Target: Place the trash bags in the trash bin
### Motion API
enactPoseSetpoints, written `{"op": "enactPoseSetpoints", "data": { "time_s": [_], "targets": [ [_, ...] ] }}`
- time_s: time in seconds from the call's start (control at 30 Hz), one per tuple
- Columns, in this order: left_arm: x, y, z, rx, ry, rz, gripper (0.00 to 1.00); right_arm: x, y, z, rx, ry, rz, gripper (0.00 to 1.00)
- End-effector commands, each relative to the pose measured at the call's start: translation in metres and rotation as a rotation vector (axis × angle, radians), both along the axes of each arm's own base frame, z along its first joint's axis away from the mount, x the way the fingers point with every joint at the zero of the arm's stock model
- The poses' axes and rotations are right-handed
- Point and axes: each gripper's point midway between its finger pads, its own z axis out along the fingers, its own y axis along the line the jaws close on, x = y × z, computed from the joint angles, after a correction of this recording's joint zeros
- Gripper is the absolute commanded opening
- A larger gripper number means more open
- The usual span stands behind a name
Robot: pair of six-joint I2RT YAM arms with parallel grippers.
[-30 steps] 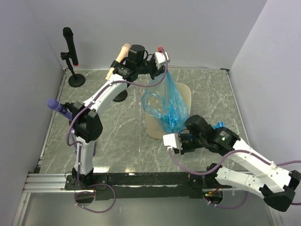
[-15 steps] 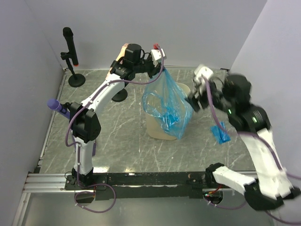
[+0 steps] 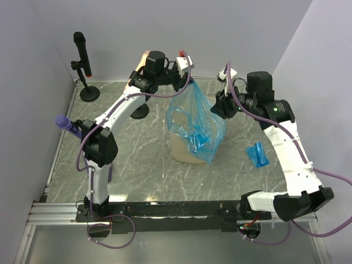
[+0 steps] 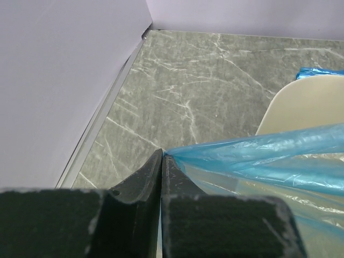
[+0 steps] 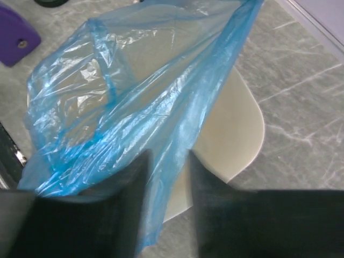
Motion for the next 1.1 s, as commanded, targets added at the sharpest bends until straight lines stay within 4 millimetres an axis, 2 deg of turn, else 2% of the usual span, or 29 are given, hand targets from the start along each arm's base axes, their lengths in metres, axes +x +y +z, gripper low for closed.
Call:
{"op": "enactPoseSetpoints", "data": {
  "time_s": [0.0,0.1,0.23,0.3,0.33,0.37,0.4,0.47,0.67,0.8,0.87,0.93,1.07],
  "targets": [
    [-0.011,0.004,0.055,-0.070,-0.097,0.001,0.08,0.004,0.002,-0.009,0.057,0.102,0.002,0.26],
    [-0.006,0.006,0.047,-0.046,-0.116,0.017,0.08,0.023,-0.013,-0.020,0.106,0.178,-0.060,0.00],
    [0.005,0.011,0.044,-0.032,-0.146,0.065,0.13,0.048,-0.044,-0.008,0.209,0.179,-0.176,0.00],
    [0.006,0.012,0.046,-0.033,-0.158,0.060,0.13,0.049,-0.043,0.000,0.235,0.179,-0.169,0.00],
    [0.005,0.011,0.047,-0.034,-0.157,0.054,0.13,0.048,-0.049,0.007,0.257,0.164,-0.161,0.03],
    [0.005,0.010,0.049,-0.041,-0.159,0.050,0.12,0.045,-0.046,0.011,0.270,0.154,-0.130,0.04],
    [0.006,0.010,0.048,-0.043,-0.155,0.051,0.13,0.042,-0.044,0.014,0.278,0.144,-0.116,0.00],
    [0.009,0.009,0.048,-0.049,-0.155,0.063,0.13,0.041,-0.044,0.012,0.283,0.139,-0.123,0.00],
    [0.026,0.015,0.038,-0.027,-0.153,0.142,0.14,0.053,-0.056,-0.020,0.269,0.203,-0.206,0.00],
    [0.041,0.027,0.023,0.008,-0.123,0.171,0.18,0.072,-0.068,-0.040,0.283,0.255,-0.259,0.00],
    [0.045,0.033,0.007,0.048,-0.084,0.164,0.23,0.081,-0.073,-0.049,0.271,0.271,-0.275,0.00],
    [0.044,0.034,-0.008,0.078,-0.054,0.158,0.24,0.087,-0.078,-0.062,0.242,0.285,-0.290,0.00],
    [0.038,0.040,-0.038,0.114,0.001,0.170,0.26,0.087,-0.079,-0.086,0.228,0.343,-0.293,0.00]
  ]
}}
